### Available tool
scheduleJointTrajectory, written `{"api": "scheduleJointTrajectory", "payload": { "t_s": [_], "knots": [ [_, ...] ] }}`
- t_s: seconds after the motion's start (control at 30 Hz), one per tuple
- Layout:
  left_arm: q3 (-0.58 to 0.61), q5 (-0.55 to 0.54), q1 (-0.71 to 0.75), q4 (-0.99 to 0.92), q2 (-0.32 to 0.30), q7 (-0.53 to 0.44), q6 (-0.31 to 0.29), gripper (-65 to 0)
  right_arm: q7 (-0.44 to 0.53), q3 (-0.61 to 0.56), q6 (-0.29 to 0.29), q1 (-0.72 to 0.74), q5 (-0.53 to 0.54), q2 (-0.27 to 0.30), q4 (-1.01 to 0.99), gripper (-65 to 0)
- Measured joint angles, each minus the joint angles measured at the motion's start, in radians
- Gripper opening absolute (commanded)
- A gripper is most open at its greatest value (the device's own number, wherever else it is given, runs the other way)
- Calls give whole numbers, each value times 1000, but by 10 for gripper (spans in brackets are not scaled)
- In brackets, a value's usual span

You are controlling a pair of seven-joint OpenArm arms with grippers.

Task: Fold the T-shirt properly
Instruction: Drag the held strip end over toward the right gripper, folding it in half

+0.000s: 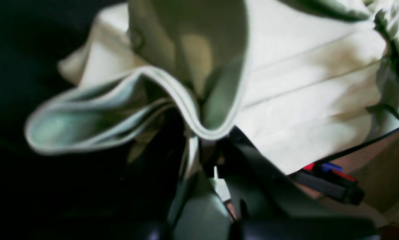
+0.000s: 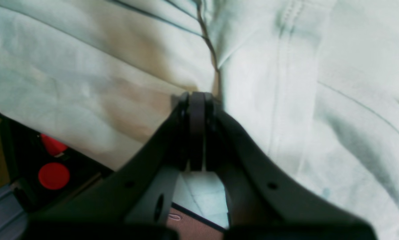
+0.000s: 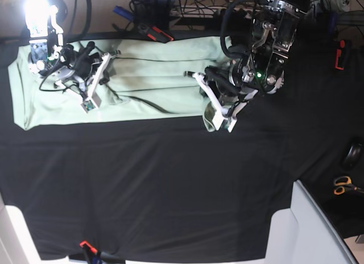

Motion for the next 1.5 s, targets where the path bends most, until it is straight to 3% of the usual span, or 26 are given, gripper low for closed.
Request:
{"api": "scheduleJointTrajectory", "payload": {
  "t_s": [0.1, 0.7, 1.0, 1.37, 1.5],
  "knots": [
    [1, 5, 1, -3, 27, 0, 53, -650, 0, 0, 0, 0, 0, 1, 0, -650],
    [198, 4, -121, -148, 125, -1, 60, -650, 0, 0, 0, 0, 0, 1, 0, -650],
    [203, 2, -148, -210, 182, -5, 60, -650, 0, 0, 0, 0, 0, 1, 0, -650],
    [263, -3, -171, -219, 205, -4, 60, -650, 0, 1, 0, 1, 0, 1, 0, -650],
    [260, -2, -177, -219, 210, -4, 60, -650, 0, 72, 6, 0, 3, -16, 9, -650]
  ]
}}
